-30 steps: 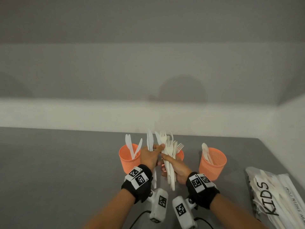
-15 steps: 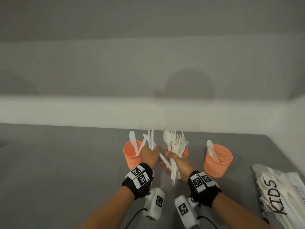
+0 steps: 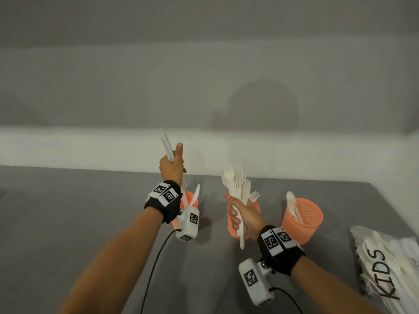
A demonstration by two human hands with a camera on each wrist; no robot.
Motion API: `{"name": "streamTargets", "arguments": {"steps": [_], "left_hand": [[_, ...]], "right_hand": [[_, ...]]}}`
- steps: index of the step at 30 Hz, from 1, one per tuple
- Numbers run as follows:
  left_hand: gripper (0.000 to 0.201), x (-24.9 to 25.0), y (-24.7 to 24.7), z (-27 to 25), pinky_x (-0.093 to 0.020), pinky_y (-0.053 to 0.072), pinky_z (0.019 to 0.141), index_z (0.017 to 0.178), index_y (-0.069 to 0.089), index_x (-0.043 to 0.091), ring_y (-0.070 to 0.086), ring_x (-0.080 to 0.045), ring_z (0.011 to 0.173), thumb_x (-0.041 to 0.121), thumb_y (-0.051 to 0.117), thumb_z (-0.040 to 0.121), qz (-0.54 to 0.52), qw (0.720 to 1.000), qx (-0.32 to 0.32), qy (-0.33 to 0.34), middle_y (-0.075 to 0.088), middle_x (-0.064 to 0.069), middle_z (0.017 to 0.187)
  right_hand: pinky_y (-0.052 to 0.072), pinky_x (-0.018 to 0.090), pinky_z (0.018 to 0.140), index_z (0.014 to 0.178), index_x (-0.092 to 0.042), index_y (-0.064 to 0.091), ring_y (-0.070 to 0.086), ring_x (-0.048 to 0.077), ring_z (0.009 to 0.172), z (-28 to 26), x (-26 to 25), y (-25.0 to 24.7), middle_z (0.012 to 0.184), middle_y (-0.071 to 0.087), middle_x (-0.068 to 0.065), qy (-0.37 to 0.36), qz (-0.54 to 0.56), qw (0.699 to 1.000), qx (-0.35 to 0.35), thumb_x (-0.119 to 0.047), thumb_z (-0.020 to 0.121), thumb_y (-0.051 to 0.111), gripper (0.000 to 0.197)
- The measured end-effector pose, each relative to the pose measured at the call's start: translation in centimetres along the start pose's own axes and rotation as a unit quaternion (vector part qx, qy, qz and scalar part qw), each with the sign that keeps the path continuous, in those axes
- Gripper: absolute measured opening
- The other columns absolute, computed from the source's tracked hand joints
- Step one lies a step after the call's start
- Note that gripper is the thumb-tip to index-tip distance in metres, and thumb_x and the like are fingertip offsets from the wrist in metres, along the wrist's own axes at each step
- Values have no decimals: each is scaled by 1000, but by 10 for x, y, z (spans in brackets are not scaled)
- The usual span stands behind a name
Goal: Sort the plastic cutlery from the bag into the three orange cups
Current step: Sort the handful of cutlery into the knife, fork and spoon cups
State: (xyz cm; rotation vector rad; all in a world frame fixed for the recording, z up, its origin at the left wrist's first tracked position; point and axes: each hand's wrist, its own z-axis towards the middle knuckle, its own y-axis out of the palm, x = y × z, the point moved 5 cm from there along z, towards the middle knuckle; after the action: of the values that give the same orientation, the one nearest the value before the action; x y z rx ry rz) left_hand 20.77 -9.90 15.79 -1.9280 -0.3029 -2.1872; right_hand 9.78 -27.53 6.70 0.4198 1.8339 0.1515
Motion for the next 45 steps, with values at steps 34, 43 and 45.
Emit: {"name": "streamTargets", "arguments": {"steps": [34,43,45], "left_hand": [[28,-49,37,-113,-32,52,70,94,53,6,66,-24,70,33,58,87,207,964,-163,-33,68,-9,73],[16,-21,19,-114,-28,49,53,96,43,9,52,-19,55,25,44,98,-58,987,-133,-69,50,-5,62],[26,-14,17,-122,-20,37,45,103,46,2,43,-14,48,27,43,97,-1,982,-175,-76,44,-3,60]], "right_hand": [[41,22,37,95,-8,52,47,7,35,-45,27,7,66,54,9,-79,-134,988,-16,-7,96,44,8],[46,25,40,80,-10,51,49,14,43,-69,40,-10,65,53,8,-10,-51,997,48,-26,95,50,22],[45,24,39,84,-10,49,44,12,42,-71,43,-11,64,48,6,-14,-53,997,56,-24,95,50,17]]}}
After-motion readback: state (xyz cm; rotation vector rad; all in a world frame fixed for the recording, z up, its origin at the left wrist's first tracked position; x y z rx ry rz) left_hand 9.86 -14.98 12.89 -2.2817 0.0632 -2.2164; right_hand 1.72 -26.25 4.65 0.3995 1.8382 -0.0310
